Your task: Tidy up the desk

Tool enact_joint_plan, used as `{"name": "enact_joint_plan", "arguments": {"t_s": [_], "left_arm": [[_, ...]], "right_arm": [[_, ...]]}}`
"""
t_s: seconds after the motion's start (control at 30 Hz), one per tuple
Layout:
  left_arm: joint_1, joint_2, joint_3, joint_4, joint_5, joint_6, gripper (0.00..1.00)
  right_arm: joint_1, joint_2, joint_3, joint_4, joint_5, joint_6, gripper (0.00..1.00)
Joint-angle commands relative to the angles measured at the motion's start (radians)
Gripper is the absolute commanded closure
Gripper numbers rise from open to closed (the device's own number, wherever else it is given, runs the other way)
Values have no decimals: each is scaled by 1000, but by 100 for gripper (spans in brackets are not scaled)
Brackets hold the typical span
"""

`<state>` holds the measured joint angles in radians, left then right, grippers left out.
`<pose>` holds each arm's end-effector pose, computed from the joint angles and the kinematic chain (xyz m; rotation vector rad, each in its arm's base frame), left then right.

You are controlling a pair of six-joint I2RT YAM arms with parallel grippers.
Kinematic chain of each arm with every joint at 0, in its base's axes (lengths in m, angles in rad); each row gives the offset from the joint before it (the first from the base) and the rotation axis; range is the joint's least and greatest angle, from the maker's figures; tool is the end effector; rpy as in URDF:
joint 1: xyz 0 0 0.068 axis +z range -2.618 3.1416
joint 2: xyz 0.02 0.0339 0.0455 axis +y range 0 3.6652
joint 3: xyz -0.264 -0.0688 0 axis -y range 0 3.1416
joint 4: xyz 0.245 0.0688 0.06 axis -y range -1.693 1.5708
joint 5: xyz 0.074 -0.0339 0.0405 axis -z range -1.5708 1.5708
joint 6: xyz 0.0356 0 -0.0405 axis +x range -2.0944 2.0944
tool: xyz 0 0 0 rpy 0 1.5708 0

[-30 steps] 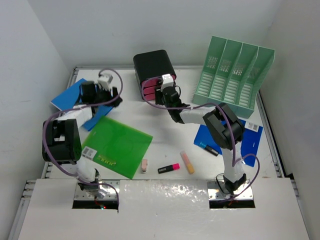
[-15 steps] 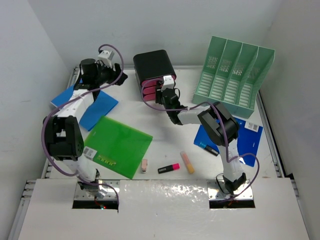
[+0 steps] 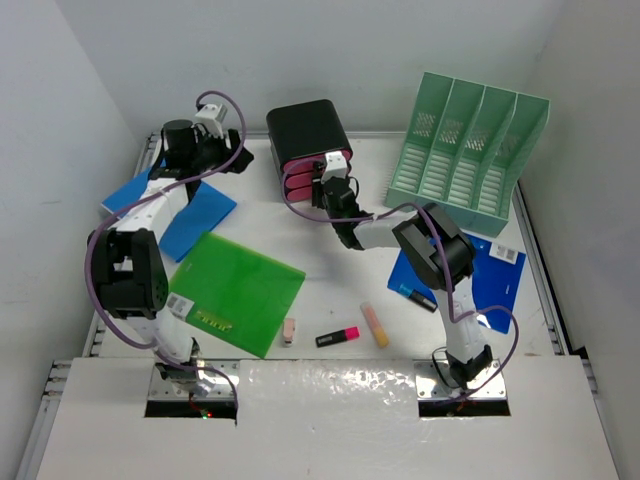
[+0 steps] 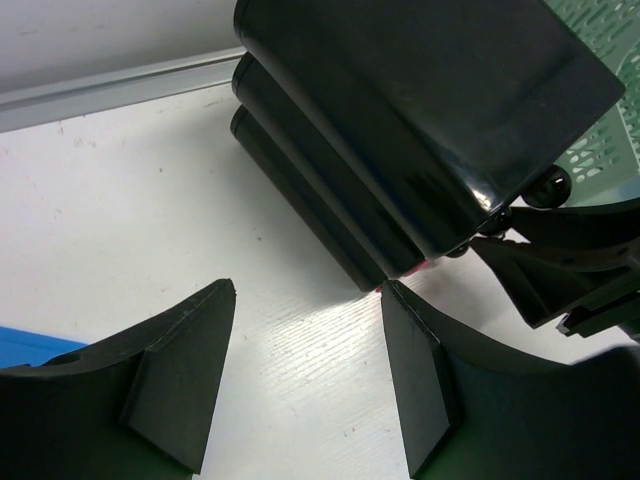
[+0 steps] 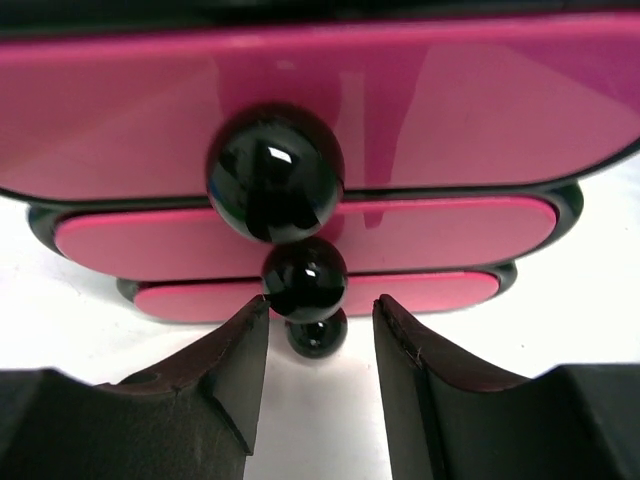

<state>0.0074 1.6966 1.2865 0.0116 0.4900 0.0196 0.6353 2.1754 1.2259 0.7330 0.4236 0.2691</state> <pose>0.3990 -0.0138 0.2919 0.3307 1.9197 -0.4632 0.3833 0.2644 0.1435 -0.0212 1.7760 0.2763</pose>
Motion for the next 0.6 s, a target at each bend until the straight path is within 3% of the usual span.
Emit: {"name": "enact_joint_plan", "arguments": {"t_s": [0.0,0.3,0.57], "left_arm": [[2,5,19,14,-17,-4,41],[2,26,22,10,-25,-3,41],[0,28,22,-2,-21,3,41]], "right_arm": [[0,-19,53,57,-29,5,55],[0,-5,70,54,-14,15,62],[1,-35,14,78,-34,8,97]]}}
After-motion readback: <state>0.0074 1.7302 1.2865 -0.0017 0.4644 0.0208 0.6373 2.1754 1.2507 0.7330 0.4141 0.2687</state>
